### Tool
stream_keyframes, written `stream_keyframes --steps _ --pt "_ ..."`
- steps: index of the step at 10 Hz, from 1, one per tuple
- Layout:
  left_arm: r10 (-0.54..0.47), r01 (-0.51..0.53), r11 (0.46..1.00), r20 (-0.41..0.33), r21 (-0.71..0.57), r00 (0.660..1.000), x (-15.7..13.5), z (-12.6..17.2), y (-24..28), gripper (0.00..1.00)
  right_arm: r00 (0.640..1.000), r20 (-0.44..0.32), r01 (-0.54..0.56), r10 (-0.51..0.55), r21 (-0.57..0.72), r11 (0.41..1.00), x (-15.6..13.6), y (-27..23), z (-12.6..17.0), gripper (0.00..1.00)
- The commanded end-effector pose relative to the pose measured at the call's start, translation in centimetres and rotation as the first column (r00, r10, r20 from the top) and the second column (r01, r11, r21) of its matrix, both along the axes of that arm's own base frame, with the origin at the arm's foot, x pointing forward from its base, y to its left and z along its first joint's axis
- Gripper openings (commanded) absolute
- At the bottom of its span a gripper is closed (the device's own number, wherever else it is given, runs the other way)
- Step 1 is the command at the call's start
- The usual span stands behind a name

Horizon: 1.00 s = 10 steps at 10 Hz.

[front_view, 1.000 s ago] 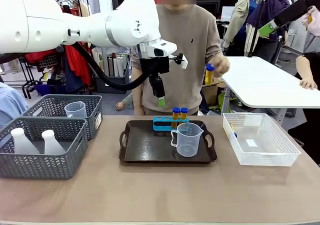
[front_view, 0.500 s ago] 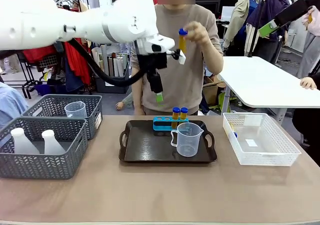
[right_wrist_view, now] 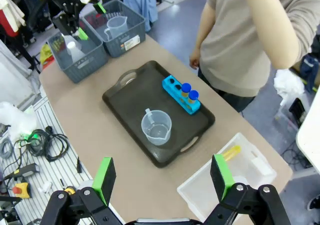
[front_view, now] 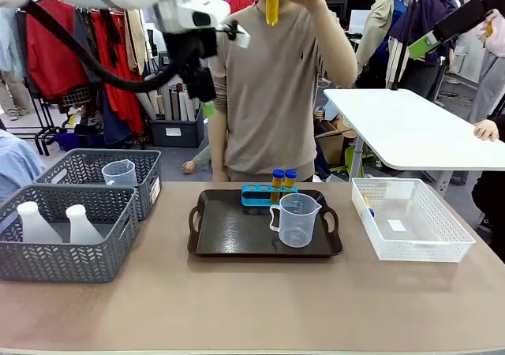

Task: Prepare the laboratory tools.
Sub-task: Pick up one Small flask and place it on the Handle tray.

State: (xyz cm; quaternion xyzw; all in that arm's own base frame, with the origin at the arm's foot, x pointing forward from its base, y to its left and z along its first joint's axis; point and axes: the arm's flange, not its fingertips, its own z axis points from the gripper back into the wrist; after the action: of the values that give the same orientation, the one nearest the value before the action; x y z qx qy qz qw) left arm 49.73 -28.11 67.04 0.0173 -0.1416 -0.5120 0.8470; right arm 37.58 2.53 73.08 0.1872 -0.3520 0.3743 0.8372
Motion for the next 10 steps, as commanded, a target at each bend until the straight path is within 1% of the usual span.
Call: stream_keyframes --steps 1,2,3,5,6,7,8,9,10 --pt "0.147 -0.148 0.986 0.029 0.071 0.989 -2.1 0.5 2.7 1.00 1.000 0.002 -0.007 0.007 0.001 1.000 -0.1 0.0 0.1 1.00" --pt "0.231 -0.236 0.967 0.061 0.091 0.971 -2.8 1.5 4.6 1.00 1.000 0.002 -0.007 0.007 0.001 1.000 -0.1 0.0 0.1 1.00" --pt "0.296 -0.302 0.949 0.074 0.088 0.952 -3.3 2.1 6.4 1.00 1.000 0.002 -0.007 0.007 0.001 1.000 -0.1 0.0 0.1 1.00" --pt "0.417 -0.422 0.904 0.082 0.066 0.905 -4.2 2.3 10.0 1.00 1.000 0.002 -0.007 0.007 0.001 1.000 -0.1 0.0 0.1 1.00" --pt "0.454 -0.459 0.886 0.081 0.058 0.887 -4.7 2.5 11.2 1.00 1.000 0.002 -0.007 0.007 0.001 1.000 -0.1 0.0 0.1 1.00" --pt "0.471 -0.476 0.878 0.089 0.051 0.878 -5.1 2.5 11.9 1.00 1.000 0.002 -0.007 0.007 0.001 1.000 -0.1 0.0 0.1 1.00" --pt "0.469 -0.473 0.880 0.092 0.034 0.878 -5.3 2.3 11.8 1.00 1.000 0.002 -0.007 0.007 0.001 1.000 -0.1 0.0 0.1 1.00" --pt "0.439 -0.443 0.895 0.070 0.057 0.896 -3.9 3.4 11.6 1.00 1.000 0.002 -0.007 0.007 0.001 1.000 -0.1 0.0 0.1 1.00" --pt "0.439 -0.443 0.895 0.070 0.057 0.896 -3.9 3.4 11.6 1.00 1.000 0.002 -0.007 0.007 0.001 1.000 -0.1 0.0 0.1 1.00"
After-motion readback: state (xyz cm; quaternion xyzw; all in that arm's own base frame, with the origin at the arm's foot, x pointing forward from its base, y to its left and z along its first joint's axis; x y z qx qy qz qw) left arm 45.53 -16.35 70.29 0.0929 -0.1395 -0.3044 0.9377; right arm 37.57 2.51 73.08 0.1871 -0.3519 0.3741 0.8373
